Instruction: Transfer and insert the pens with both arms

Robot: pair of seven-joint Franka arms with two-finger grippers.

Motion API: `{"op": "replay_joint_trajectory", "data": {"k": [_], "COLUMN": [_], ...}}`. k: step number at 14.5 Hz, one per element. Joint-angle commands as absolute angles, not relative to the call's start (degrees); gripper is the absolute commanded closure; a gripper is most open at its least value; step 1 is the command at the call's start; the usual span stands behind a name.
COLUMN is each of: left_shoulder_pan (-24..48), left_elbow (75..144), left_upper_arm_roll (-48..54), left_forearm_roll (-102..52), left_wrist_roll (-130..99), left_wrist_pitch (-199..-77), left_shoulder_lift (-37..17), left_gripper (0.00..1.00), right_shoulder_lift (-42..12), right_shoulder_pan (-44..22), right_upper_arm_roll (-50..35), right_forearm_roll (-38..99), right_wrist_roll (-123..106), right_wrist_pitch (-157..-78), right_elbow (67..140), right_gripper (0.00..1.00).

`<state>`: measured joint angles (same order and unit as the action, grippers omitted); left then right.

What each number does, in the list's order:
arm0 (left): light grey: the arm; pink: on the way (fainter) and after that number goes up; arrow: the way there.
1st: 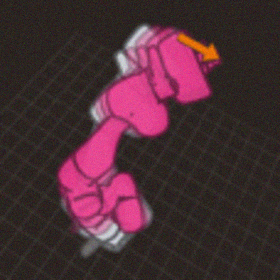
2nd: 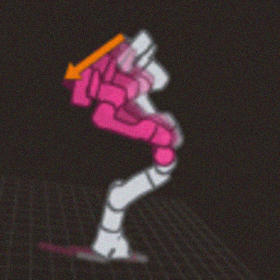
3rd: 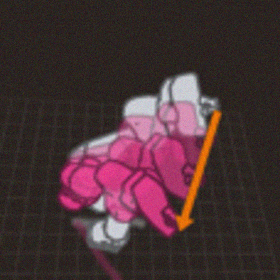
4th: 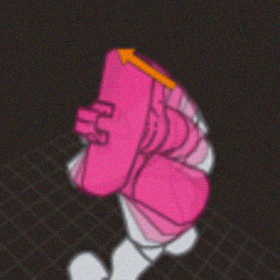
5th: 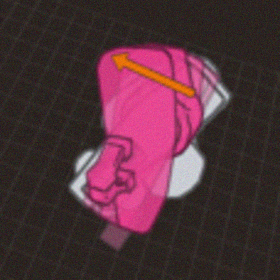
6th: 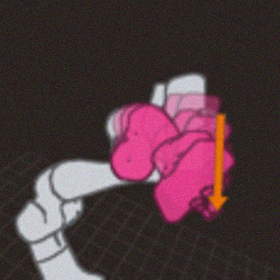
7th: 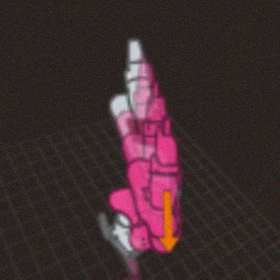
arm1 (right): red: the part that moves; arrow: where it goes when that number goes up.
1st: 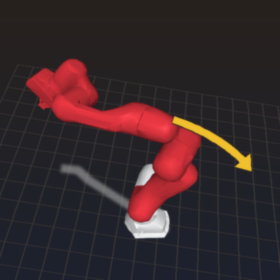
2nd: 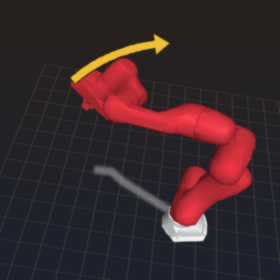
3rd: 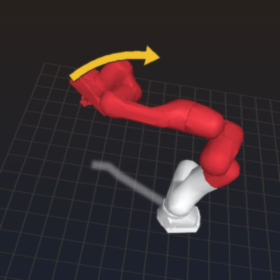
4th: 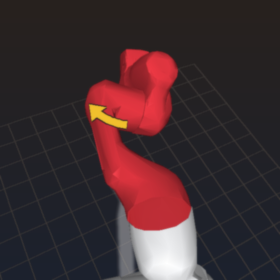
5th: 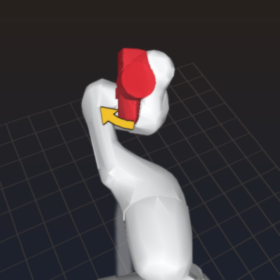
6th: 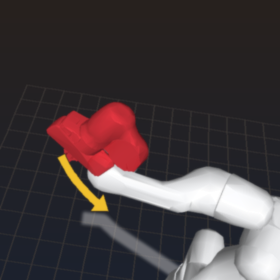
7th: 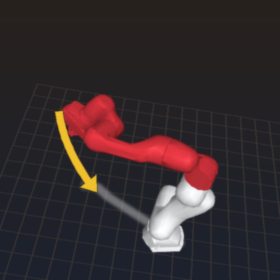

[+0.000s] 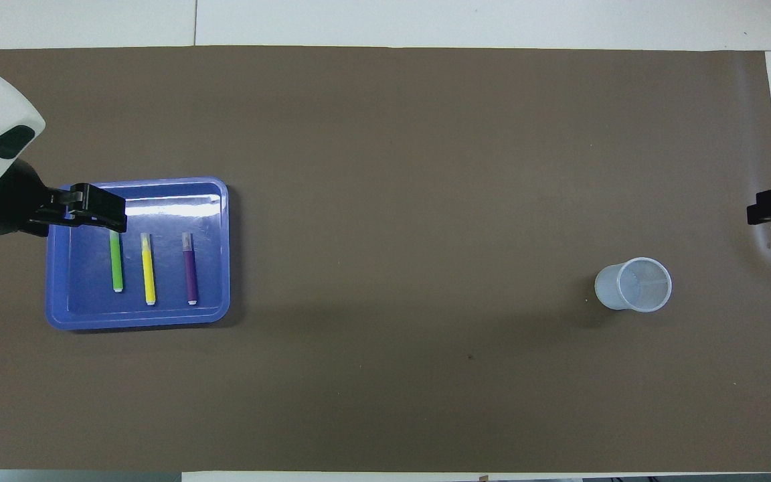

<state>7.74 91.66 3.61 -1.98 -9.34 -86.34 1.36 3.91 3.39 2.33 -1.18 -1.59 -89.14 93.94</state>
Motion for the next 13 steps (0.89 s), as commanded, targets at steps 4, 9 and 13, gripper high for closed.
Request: {"op": "replay_joint_trajectory", "data": {"k": [4, 9, 13], "left_shoulder_pan": [7.38, 7.47, 7.47], "left_elbow": [92.64, 92.64, 94.12], "left_upper_arm_roll": [3.6, 3.69, 3.69], "left_forearm_roll": [-1.93, -1.93, -1.93], "left_wrist_roll": [-9.67, -9.67, -9.84], "left_wrist_pitch": [-86.66, -86.31, -86.31], "left_shoulder_lift": [2.11, 2.11, 2.98], "left_gripper": [0.0, 0.0, 0.0], "right_shoulder_lift": [5.27, 5.36, 5.36], "right_shoulder_pan": [3.78, 5.44, 6.5], "right_upper_arm_roll": [2.11, 2.81, 2.81], "right_forearm_roll": [0.08, 6.04, 10.61], "right_wrist_roll": [-2.64, -4.57, -4.48], "right_wrist_pitch": [-84.39, -82.97, -83.32], "right_elbow": [95.36, 95.36, 95.71], "right_gripper": [0.0, 0.0, 0.0]}}
